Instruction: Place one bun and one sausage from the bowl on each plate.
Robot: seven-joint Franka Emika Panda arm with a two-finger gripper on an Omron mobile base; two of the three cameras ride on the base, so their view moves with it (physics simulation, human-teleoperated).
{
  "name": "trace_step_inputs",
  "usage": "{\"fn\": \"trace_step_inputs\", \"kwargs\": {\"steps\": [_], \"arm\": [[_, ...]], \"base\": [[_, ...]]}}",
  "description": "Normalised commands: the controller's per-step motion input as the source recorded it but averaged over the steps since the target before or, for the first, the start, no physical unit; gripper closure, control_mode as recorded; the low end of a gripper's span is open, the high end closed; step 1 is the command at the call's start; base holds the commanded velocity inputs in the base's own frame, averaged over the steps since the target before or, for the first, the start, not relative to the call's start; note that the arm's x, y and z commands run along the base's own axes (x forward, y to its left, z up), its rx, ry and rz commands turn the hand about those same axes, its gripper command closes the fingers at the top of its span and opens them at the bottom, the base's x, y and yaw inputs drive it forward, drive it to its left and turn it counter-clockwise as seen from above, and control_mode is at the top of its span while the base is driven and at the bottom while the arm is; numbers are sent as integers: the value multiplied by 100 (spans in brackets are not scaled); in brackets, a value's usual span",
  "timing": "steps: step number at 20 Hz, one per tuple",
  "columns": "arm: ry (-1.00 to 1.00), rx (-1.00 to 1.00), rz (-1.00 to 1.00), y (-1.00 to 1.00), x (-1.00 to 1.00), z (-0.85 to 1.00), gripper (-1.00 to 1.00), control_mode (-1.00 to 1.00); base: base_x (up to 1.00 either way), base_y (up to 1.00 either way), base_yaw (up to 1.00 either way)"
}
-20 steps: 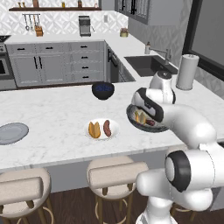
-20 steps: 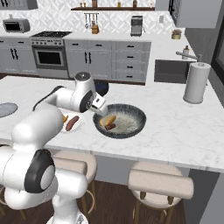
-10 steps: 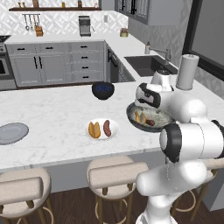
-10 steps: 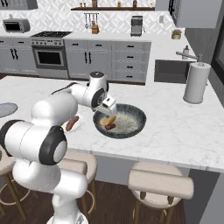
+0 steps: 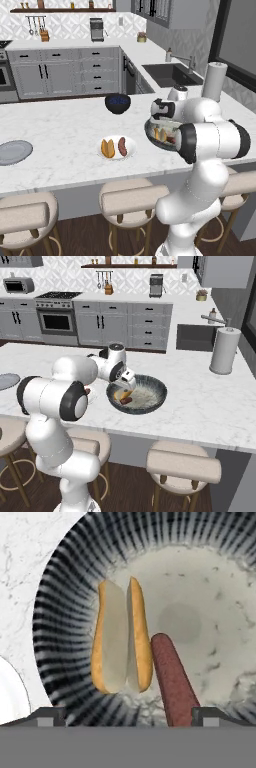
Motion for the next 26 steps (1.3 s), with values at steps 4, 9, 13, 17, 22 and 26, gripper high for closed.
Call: {"fn": "trace_step_inputs", "kwargs": {"steps": [4, 9, 13, 17, 22, 26], "arm": [[1, 0, 2, -9, 47, -39, -100, -100], [0, 0, 2, -1, 46, -43, -100, -100], [3, 0, 4, 0, 32, -52, -100, -100], [0, 0, 4, 0, 28, -52, -100, -100], [0, 0, 4, 0, 25, -50, -100, -100], [0, 0, 3, 1, 15, -39, 100, -100]], "base": [[0, 0, 0], [0, 0, 0], [0, 0, 0], [0, 0, 0], [0, 0, 0], [0, 0, 0]]}}
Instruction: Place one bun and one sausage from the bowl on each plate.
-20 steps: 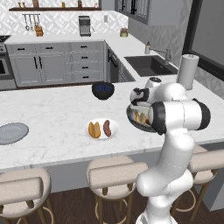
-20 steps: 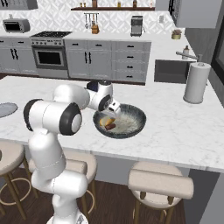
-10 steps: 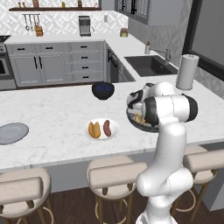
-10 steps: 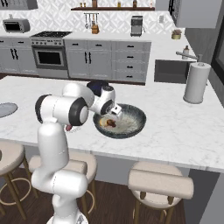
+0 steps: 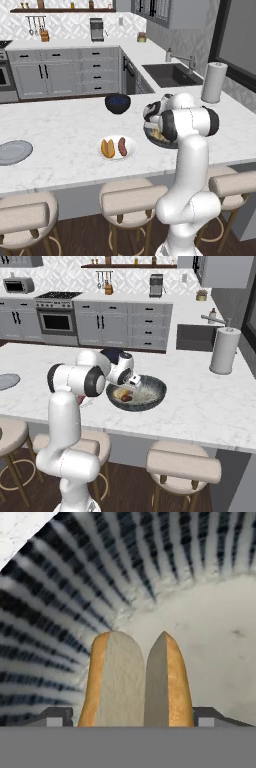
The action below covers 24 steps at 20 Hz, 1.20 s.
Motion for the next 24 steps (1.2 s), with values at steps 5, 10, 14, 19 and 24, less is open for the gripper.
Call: {"fn": "trace_step_inputs", "kwargs": {"steps": [5, 10, 14, 19, 24], "arm": [[-1, 0, 1, 0, -7, -7, 100, -100], [-1, 0, 0, -1, -56, 63, 100, -100], [0, 0, 0, 24, -61, 87, 100, -100], [0, 0, 1, 87, -49, 70, 100, -100], [0, 4, 6, 100, -13, 37, 100, -100]], "base": [[0, 0, 0], [0, 0, 0], [0, 0, 0], [0, 0, 0], [0, 0, 0]]}}
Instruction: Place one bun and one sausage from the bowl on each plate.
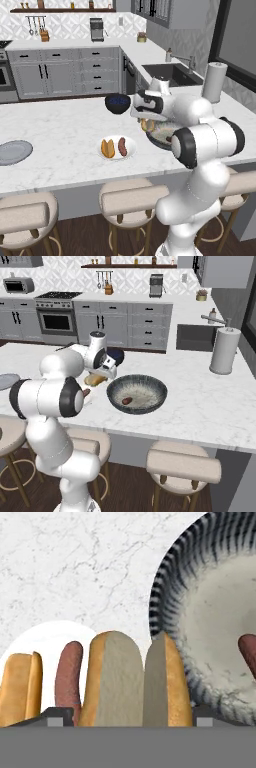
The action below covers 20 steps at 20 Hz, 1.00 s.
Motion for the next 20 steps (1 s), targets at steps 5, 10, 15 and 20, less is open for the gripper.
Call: {"fn": "trace_step_inputs", "kwargs": {"steps": [5, 10, 15, 20], "arm": [[-4, -7, 5, 16, -54, 31, 100, -100], [-10, -11, 5, 0, -99, 18, 100, -100], [-11, -5, 5, 60, -27, 22, 100, -100], [-7, 1, 7, 96, -6, 14, 100, -100]], "base": [[0, 0, 0], [0, 0, 0], [0, 0, 0], [0, 0, 0]]}}
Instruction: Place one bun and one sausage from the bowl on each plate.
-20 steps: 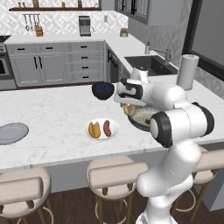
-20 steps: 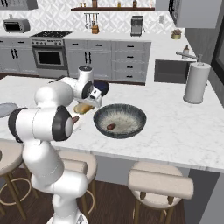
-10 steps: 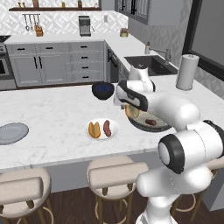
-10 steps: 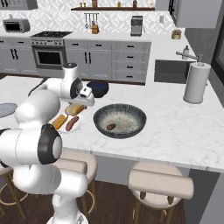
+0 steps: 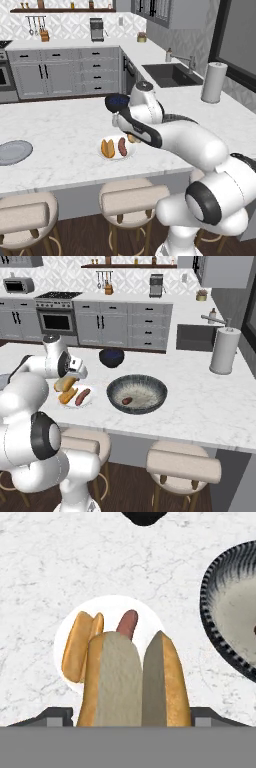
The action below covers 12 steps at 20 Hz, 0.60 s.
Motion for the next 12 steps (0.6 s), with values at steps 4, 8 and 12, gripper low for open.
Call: {"fn": "trace_step_inputs", "kwargs": {"steps": [4, 8, 12], "arm": [[-1, 0, 9, 39, 19, 8, 100, -100], [-4, 0, 10, 50, 9, 6, 100, -100], [0, 0, 3, 38, 8, 0, 100, 100]], "base": [[0, 0, 0], [0, 0, 0], [0, 50, 2]]}}
